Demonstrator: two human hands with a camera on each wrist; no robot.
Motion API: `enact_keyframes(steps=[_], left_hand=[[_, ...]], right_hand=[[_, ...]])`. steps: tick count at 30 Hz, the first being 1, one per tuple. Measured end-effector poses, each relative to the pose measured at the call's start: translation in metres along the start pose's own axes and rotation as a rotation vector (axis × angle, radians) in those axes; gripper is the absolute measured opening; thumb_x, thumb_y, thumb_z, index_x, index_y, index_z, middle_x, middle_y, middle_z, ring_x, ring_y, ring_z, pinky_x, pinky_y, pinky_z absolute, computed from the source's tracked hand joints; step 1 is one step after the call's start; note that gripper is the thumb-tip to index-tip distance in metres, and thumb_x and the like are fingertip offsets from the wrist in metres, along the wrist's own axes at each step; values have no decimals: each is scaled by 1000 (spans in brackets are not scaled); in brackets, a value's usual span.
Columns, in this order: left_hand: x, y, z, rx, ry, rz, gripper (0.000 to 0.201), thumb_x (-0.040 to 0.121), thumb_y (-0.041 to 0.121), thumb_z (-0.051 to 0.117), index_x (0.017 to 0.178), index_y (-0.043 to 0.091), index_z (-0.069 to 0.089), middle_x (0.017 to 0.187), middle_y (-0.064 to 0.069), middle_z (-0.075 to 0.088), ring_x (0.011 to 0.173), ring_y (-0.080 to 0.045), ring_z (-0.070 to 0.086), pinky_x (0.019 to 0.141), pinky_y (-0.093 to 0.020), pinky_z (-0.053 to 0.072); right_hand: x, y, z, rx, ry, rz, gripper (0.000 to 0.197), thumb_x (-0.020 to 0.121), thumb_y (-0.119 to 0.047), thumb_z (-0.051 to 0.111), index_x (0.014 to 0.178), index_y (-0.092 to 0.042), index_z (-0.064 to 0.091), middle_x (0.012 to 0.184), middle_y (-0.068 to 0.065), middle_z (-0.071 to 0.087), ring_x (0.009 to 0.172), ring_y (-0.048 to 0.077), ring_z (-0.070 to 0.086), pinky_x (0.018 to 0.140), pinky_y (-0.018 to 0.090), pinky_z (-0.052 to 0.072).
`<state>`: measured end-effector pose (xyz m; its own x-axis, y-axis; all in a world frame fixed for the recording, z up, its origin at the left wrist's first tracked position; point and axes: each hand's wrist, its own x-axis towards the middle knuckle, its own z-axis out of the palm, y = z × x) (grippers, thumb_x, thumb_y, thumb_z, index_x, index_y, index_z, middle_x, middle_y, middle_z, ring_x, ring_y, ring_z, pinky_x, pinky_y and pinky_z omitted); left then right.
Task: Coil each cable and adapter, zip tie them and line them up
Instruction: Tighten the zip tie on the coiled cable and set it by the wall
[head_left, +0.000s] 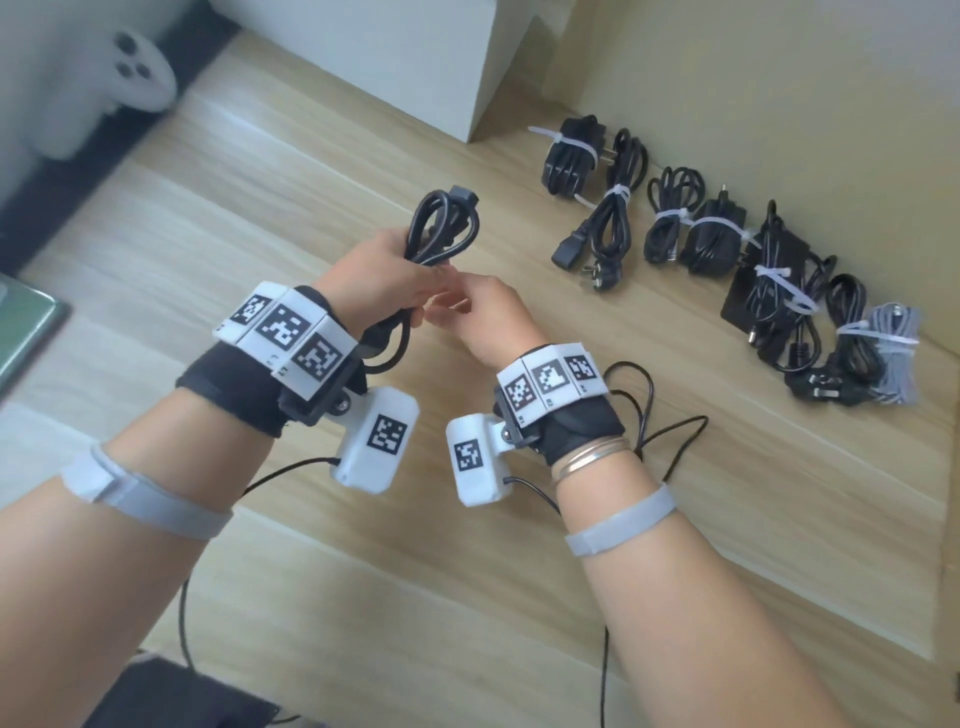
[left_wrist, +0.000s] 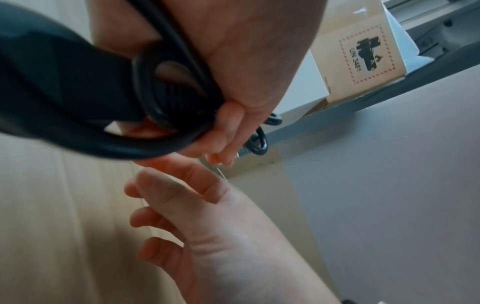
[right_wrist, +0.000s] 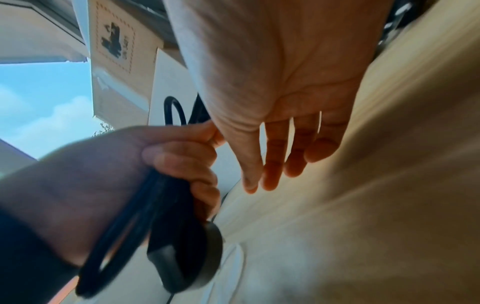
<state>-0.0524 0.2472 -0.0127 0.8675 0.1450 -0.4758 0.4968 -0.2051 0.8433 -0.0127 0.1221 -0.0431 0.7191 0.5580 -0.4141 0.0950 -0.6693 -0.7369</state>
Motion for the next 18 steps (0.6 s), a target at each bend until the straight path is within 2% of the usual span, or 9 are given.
enact_keyframes(steps=[1,2,3,5,6,9,12,15,18], left_hand=[[-1,-2,-4,-8,11,-6,15,85,10,58,72,14,53,35,9,43,39,-9,44,41,-14,37],[-2,-5,-9,-18,31,-15,16,84,9,59,71,15,54,38,10,46,40,-7,45,43,-14,38],[-3,-8,-14,-29,55,-22,16,84,9,59,70,17,54,44,10,50,42,-7,46,48,-16,40],[-4,-13,-24,-44,84,-34,17,85,11,59,71,18,53,50,6,53,46,-11,49,54,-24,41],[-5,-15,-28,-46,87,-39,18,86,12,59,71,18,52,45,7,52,43,-11,48,53,-25,40],[-5,-18,-37,-49,91,-47,18,87,13,58,72,17,50,33,8,44,34,-9,43,51,-26,36],[-4,-20,-41,-59,98,-44,17,87,12,59,72,17,51,33,12,42,34,-7,42,55,-27,40],[-2,-18,-39,-55,78,-43,17,87,12,59,73,17,50,39,8,43,39,-12,44,50,-22,41],[0,-13,-33,-31,67,-22,20,88,13,58,72,18,48,47,3,42,36,-8,44,39,-14,36]], right_hand=[[3,-4,5,-16,-12,-11,16,89,-19,61,104,-19,66,86,-11,57,68,-5,46,61,11,35],[7,-8,12,-31,-33,3,11,88,-20,62,98,-20,66,84,-11,56,66,-5,45,61,16,35],[10,-14,18,-38,-55,5,2,87,-22,63,86,-23,64,81,-11,55,64,-4,44,63,20,33],[17,-21,31,-56,-95,19,23,83,-23,66,65,-27,52,73,-11,52,60,-1,42,66,22,33],[20,-25,38,-89,-116,35,28,82,-26,68,62,-26,48,70,-10,50,59,2,42,64,23,33],[26,-34,54,-264,-155,-7,29,83,-34,65,67,-18,47,69,-4,49,63,11,44,60,23,31],[24,-40,59,-390,-140,-82,23,89,-29,55,72,-15,48,70,-2,50,70,16,48,64,25,31],[23,-34,50,-348,-120,-53,32,87,-23,58,59,-24,43,59,-10,42,56,5,41,53,16,27],[20,-19,33,-305,-110,47,18,83,-22,65,68,-27,56,61,-13,47,57,0,44,52,15,30]])
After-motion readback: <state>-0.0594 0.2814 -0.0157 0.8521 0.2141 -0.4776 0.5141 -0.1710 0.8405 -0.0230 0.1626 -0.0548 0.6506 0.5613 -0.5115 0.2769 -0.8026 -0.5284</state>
